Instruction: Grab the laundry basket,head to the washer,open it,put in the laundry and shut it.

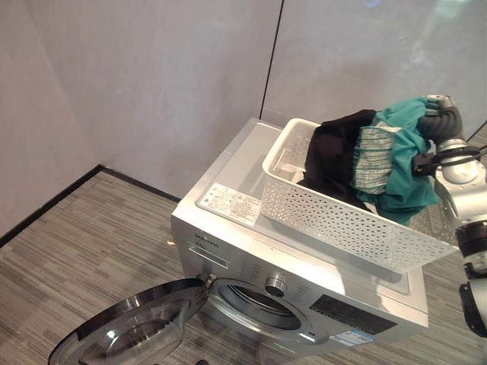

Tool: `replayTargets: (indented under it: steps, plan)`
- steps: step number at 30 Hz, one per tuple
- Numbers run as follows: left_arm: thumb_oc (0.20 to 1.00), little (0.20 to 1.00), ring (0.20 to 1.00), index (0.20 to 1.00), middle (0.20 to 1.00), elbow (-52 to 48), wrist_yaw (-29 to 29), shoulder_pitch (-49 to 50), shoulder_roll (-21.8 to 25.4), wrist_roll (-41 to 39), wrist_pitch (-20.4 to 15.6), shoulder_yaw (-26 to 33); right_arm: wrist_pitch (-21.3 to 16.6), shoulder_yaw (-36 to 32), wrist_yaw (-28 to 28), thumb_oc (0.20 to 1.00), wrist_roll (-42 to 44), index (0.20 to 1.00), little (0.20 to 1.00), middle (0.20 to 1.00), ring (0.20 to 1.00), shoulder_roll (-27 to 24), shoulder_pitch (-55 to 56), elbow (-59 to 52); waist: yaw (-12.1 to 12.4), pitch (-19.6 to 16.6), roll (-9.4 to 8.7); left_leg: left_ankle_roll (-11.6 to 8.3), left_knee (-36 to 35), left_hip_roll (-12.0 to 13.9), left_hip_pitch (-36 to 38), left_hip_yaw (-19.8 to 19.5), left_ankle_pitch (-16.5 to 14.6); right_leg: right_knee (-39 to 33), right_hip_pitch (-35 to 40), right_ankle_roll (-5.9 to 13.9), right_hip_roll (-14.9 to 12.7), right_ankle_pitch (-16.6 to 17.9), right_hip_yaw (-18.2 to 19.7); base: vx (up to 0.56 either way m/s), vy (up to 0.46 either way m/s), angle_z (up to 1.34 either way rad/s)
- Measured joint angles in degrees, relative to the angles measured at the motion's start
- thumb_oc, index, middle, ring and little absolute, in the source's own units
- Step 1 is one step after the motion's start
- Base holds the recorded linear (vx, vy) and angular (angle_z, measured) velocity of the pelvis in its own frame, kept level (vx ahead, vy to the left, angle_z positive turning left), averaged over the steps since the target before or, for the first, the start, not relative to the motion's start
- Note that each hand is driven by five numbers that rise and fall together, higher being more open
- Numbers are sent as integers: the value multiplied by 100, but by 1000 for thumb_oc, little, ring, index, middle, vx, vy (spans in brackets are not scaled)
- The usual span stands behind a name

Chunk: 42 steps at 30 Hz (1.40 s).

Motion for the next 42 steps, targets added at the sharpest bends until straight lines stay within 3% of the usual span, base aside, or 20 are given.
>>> replayTargets:
  steps: [5, 7, 8, 9, 11, 12, 13, 15, 17, 19, 22, 25, 27, 29, 30, 32, 36, 39, 42]
  plan:
    - [1000, 1000, 1000, 1000, 1000, -1, -2, -16, 30, 2, -25, 8, 0, 52, 15, 200, -193, 200, 200, 200, 200, 13, -87, 4, 104, 57, -82, -1, 0, -6, -17, -28, 1, 0, -3, 13, -3, -10, -22, -23, 1, 1]
    - [1000, 1000, 1000, 1000, 1000, 28, -1, -19, 50, 11, -85, 37, 7, 51, -85, 200, -738, 200, 200, 200, 200, -1, -147, 4, 95, 78, -105, -8, 0, -9, -30, -87, 4, -1, -3, 19, -6, -17, -52, 15, -14, 13]
    - [1000, 1000, 1000, 1000, 1000, 28, -9, -143, 83, 120, -91, 197, 131, 764, -194, 200, -2150, 200, 200, 200, 200, -690, -166, -548, 93, 152, -137, -12, -1, -11, -62, -136, 7, 0, -3, 14, -9, -31, -131, -3, -29, 24]
    - [1000, 1000, 1000, 1000, 1000, 35, -6, -186, 75, 142, -88, 260, 52, 1388, -101, 200, -2784, 200, 200, 200, 200, -1357, -269, -1081, 108, 212, -128, -24, 0, -15, -86, -174, 17, 1, -13, 15, -8, -33, -160, -7, -23, 15]
    - [1000, 1000, 1000, 1000, 1000, 193, 0, -124, 152, 305, -100, 362, -340, 1761, -95, 200, -3605, 200, 200, 200, 200, -1765, -633, -1346, 65, 263, -243, -38, 12, 12, -53, -149, 26, 3, 6, 9, 5, -28, -149, 5, -16, 0]
    - [1000, 1000, 1000, 1000, 1000, 257, 4, -161, 170, 352, -115, 406, -455, 2025, -79, 200, -3719, 200, 200, 200, 200, -2023, -788, -1336, 91, 283, -239, -39, 5, 7, -68, -166, 24, 1, 3, 3, 8, -52, -158, 0, 0, 0]
    - [1000, 1000, 1000, 1000, 1000, 441, 17, -183, 205, 354, -122, 487, -500, 1695, -118, 200, -3722, 200, 200, 200, 200, -1795, -788, -1092, 81, 222, -380, -39, 2, 7, -55, -171, 20, 1, 11, 1, 9, -54, -157, 19, -23, 6]
    - [1000, 1000, 1000, 1000, 1000, 511, -13, -247, 251, 378, -106, 575, -466, 2627, 95, 200, -3966, 200, 200, 200, 200, -2199, -1362, -1541, 68, 227, -395, -37, 1, -2, -66, -149, 19, 2, -2, -2, 0, -55, -155, 8, -9, -2]
    - [1000, 1000, 1000, 1000, 1000, 624, -25, -260, 296, 502, -98, 564, -798, 3449, 273, 200, -4084, 200, 200, 200, 200, -2510, -2044, -1945, 62, 216, -411, -38, 1, 1, -43, -144, 18, 0, 12, 0, -3, -58, -146, 0, 0, 0]
    - [1000, 1000, 1000, 1000, 1000, 623, -26, -260, 336, 521, -105, 569, -918, 3293, 227, 200, -4121, 200, 200, 200, 200, -2462, -2117, -1918, 81, 185, -452, -38, -1, -13, -45, -149, 17, -3, 13, -2, -14, -72, -146, 17, 10, 4]
    - [1000, 1000, 1000, 1000, 1000, 611, -4, -147, 307, 523, -113, 559, -877, 2043, -14, 200, -4152, 200, 200, 200, 200, -2291, -1472, -2020, 92, 164, -481, -27, -2, -43, -43, -143, 10, 1, 18, -2, -43, -79, -149, 15, 3, 0]
    - [1000, 1000, 1000, 1000, 1000, 608, 21, -130, 300, 522, -113, 499, -802, 1684, -164, 200, -4081, 200, 200, 200, 200, -2140, -1380, -1703, 88, 183, -445, -25, -1, -37, -18, -151, 12, 0, 43, -9, -35, -74, -147, 7, 3, -2]
    - [1000, 1000, 1000, 1000, 1000, 610, 68, -120, 303, 519, -111, 474, -659, 578, -443, 200, -3581, 200, 200, 200, 200, -1247, -970, -1318, 86, 170, -462, -23, -1, -29, 33, -149, 8, -1, 92, -18, -23, -80, -148, 9, 7, 2]
    - [1000, 1000, 1000, 1000, 1000, 504, 106, -147, 278, 519, -117, 335, -291, 138, -770, 200, -3027, 200, 200, 200, 200, -781, -998, -983, 118, 214, -379, -24, -1, -29, 15, -160, 12, 1, 82, -21, -22, -76, -149, 4, 7, 2]
    - [1000, 1000, 1000, 1000, 1000, 446, 124, -140, 277, 513, -116, 316, -218, 141, -812, 200, -2873, 200, 200, 200, 200, -766, -1016, -925, 129, 204, -359, -24, -1, -30, 11, -167, 12, 1, 79, -22, -20, -76, -156, 0, 0, 0]
    - [1000, 1000, 1000, 1000, 1000, 475, 222, -67, 250, 450, -68, 275, -184, -122, -1145, 200, -2086, 200, 200, 200, 200, -136, -1250, -539, 98, 188, -337, -25, 0, -13, 66, -136, 9, 1, 106, -25, -6, -74, -120, -1, 13, -8]
    - [1000, 1000, 1000, 1000, 1000, 445, 246, -147, 210, 291, -47, 275, -83, 46, -1261, 200, -1490, 200, 200, 200, 200, -225, -1429, -406, 103, 180, -331, -25, 0, -7, 58, -129, 10, 2, 98, -26, -1, -74, -121, -1, 5, -1]
    - [1000, 1000, 1000, 1000, 1000, 441, 288, -203, 188, 230, 4, 257, -123, -314, -1546, 200, -853, 200, 200, 200, 200, 149, -1426, -356, 88, 171, -326, -23, -1, -10, 73, -108, 8, 1, 101, -27, -4, -72, -84, -8, 17, -5]
    - [1000, 1000, 1000, 1000, 1000, 437, 292, -265, 178, 224, 12, 238, -134, -167, -1485, 200, -489, 200, 200, 200, 200, 103, -1422, -272, 84, 142, -334, -23, -1, -9, 71, -102, 8, 1, 101, -31, -3, -68, -86, 0, 0, 0]
